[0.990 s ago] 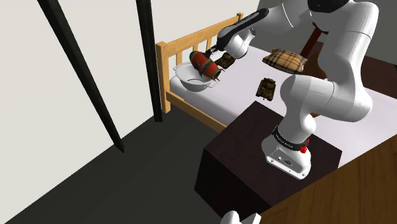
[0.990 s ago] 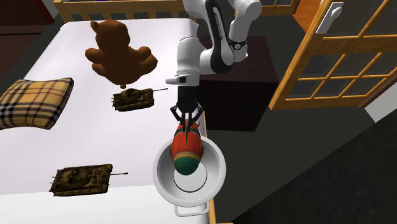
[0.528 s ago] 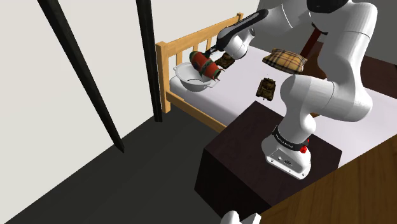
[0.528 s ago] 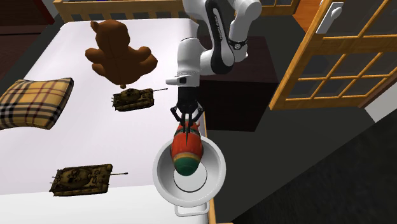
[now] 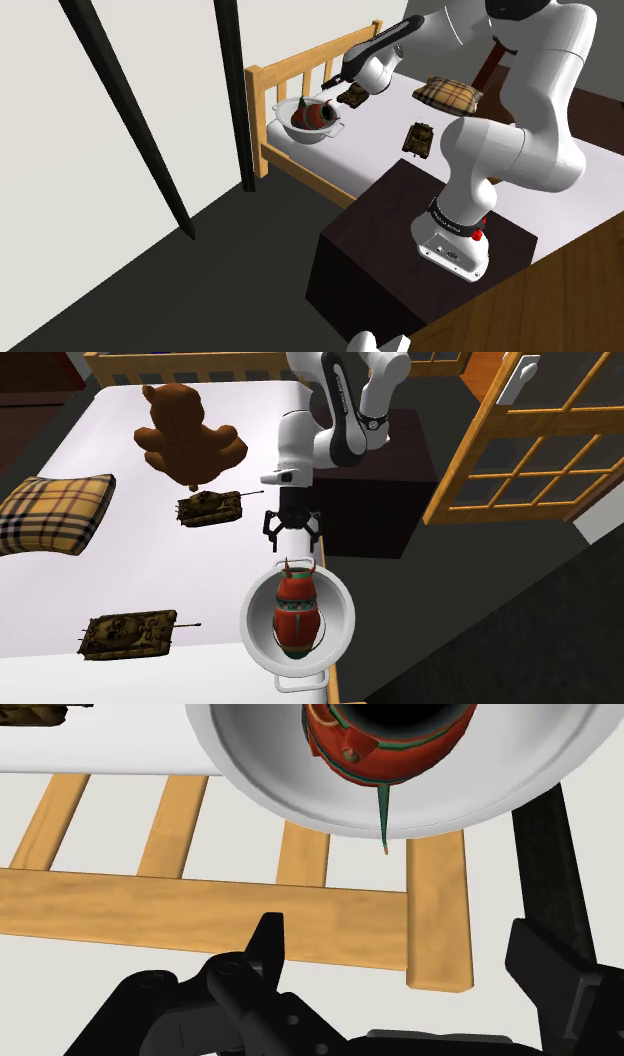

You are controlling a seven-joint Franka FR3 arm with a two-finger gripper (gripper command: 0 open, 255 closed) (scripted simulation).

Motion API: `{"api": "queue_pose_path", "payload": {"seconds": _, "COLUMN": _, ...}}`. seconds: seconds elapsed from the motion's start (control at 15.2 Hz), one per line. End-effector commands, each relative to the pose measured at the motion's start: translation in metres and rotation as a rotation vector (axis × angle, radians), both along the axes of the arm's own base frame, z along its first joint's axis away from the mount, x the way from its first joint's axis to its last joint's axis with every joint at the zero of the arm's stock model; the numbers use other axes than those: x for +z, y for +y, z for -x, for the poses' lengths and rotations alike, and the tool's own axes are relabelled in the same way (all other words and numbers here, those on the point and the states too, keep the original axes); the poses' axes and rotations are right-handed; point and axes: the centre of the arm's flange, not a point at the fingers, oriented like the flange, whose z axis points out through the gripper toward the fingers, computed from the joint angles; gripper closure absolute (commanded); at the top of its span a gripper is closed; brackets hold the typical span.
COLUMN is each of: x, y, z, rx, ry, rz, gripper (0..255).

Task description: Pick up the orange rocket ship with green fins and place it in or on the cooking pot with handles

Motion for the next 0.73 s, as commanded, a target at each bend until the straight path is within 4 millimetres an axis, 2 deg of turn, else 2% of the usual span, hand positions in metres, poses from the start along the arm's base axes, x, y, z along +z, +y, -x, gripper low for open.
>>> {"api": "queue_pose_path", "payload": {"seconds": 0.0, "x": 0.014, "y": 0.001, "z": 0.016, "rx": -0.001, "ry": 0.0, "rz": 0.0, "gripper": 0}}
{"api": "queue_pose_path", "payload": {"seconds": 0.13, "x": 0.029, "y": 0.0, "z": 0.033, "rx": -0.001, "ry": 0.0, "rz": 0.0, "gripper": 0}}
{"api": "queue_pose_path", "payload": {"seconds": 0.66, "x": 0.029, "y": 0.0, "z": 0.033, "rx": -0.001, "ry": 0.0, "rz": 0.0, "gripper": 0}}
